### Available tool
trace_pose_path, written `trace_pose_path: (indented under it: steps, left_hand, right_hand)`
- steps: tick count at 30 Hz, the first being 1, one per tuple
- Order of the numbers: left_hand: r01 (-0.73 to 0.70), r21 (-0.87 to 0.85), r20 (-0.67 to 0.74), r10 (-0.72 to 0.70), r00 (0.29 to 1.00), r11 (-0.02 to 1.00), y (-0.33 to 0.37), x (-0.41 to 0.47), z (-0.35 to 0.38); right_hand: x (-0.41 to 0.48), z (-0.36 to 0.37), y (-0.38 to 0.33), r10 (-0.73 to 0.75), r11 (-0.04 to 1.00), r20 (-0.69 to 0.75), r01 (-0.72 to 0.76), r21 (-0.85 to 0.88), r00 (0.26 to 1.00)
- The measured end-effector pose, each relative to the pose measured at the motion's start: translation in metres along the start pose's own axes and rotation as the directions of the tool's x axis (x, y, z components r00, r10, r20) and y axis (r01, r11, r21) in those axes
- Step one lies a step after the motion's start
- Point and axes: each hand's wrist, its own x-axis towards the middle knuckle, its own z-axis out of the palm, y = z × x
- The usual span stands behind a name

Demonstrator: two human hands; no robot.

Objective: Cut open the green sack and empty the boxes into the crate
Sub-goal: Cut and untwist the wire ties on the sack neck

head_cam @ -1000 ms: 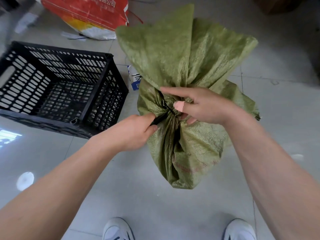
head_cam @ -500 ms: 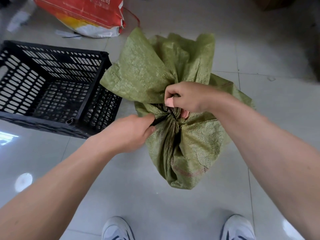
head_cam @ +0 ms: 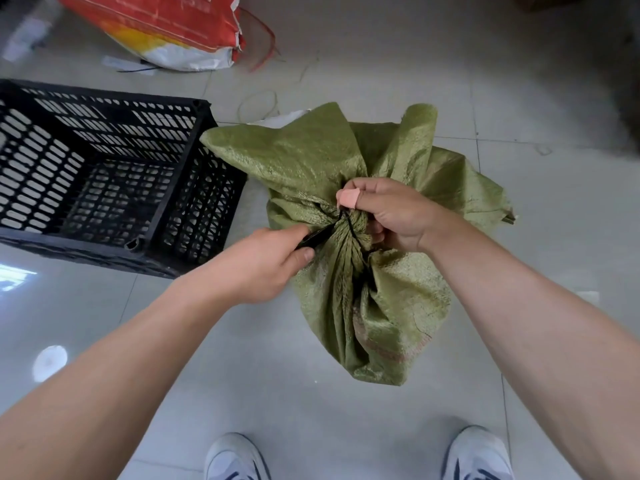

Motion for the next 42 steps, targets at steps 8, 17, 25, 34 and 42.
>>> trace_pose_path:
  steps: [8, 17, 25, 34, 42]
  left_hand:
    - [0.02, 0.167, 0.075, -0.033, 0.997, 0.986, 0.005, -0.001, -0.021]
    - [0.011, 0.13, 0.183, -0.035, 0.982, 0.991, 0.01, -0.005, -0.035]
    - [0.022, 0.016, 0.226, -0.025, 0.974, 1.0, 0.01, -0.004, -0.041]
    - [0.055, -0.024, 0.271, -0.046, 0.961, 0.998, 0.008, -0.005, -0.041]
    - [-0.088, 0.04, -0.023, 0.088, 0.996, 0.995, 0.01, -0.006, -0.028]
  right_hand:
    - [-0.001, 0.001, -0.005, -0.01, 0.998, 0.006, 0.011, -0.066, 1.0]
    - [-0.005, -0.003, -0.008, -0.029, 0.996, 0.08, 0.035, -0.078, 0.996]
    - [-0.005, -0.005, -0.01, -0.191, 0.951, 0.087, 0.206, -0.229, 0.978]
    - [-0.01, -0.006, -0.013, -0.219, 0.914, 0.114, 0.244, -0.323, 0.969]
    - [-0.01, -0.003, -0.012, -0.09, 0.995, 0.062, 0.087, 0.045, 0.994]
